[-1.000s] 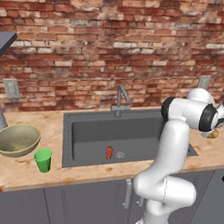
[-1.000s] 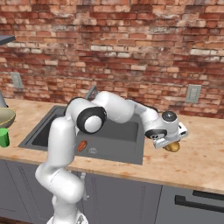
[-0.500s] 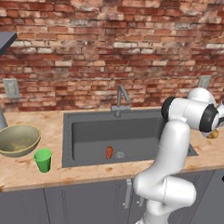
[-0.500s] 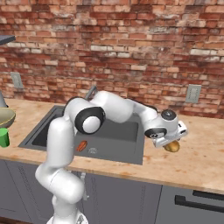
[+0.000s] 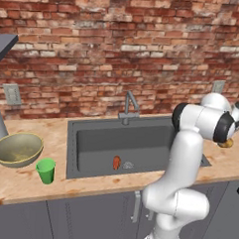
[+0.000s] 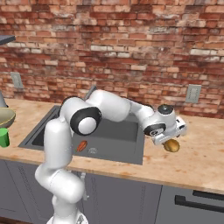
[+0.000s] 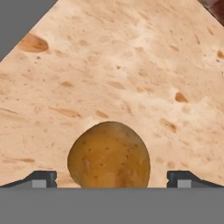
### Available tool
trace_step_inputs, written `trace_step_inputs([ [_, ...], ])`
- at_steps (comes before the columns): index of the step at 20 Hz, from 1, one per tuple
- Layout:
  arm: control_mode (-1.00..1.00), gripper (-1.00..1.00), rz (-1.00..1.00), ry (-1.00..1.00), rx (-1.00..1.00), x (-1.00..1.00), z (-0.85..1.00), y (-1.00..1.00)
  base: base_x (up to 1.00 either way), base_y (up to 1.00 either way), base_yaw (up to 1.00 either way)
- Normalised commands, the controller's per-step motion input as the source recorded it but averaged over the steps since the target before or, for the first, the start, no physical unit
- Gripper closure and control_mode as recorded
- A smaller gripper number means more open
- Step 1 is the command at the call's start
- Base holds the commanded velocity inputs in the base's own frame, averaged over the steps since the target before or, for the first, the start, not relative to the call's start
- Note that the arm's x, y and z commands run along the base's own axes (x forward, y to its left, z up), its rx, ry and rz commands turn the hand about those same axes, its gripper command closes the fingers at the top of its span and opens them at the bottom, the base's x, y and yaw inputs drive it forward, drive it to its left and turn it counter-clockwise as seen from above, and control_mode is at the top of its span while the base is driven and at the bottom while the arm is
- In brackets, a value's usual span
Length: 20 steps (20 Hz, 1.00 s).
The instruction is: Remove the potato and sweet potato from the sink. Then move the bowl and cup from the counter to the sink for washing.
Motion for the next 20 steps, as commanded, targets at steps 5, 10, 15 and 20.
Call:
trace_step_inputs([
  [5, -1.0, -1.0, 0.0, 0.03, 0.0, -0.07, 0.26, 0.22, 0.0, 0.0, 0.0],
  [10, -1.0, -1.0, 0.0, 0.13, 0.0, -0.06, 0.27, 0.22, 0.0, 0.0, 0.0],
  [15, -1.0, -1.0, 0.0, 0.1, 0.0, -0.18, 0.25, 0.23, 0.0, 0.0, 0.0],
  [20, -1.0, -1.0, 0.0, 0.19, 0.0, -0.23, 0.24, 0.22, 0.0, 0.0, 0.0],
])
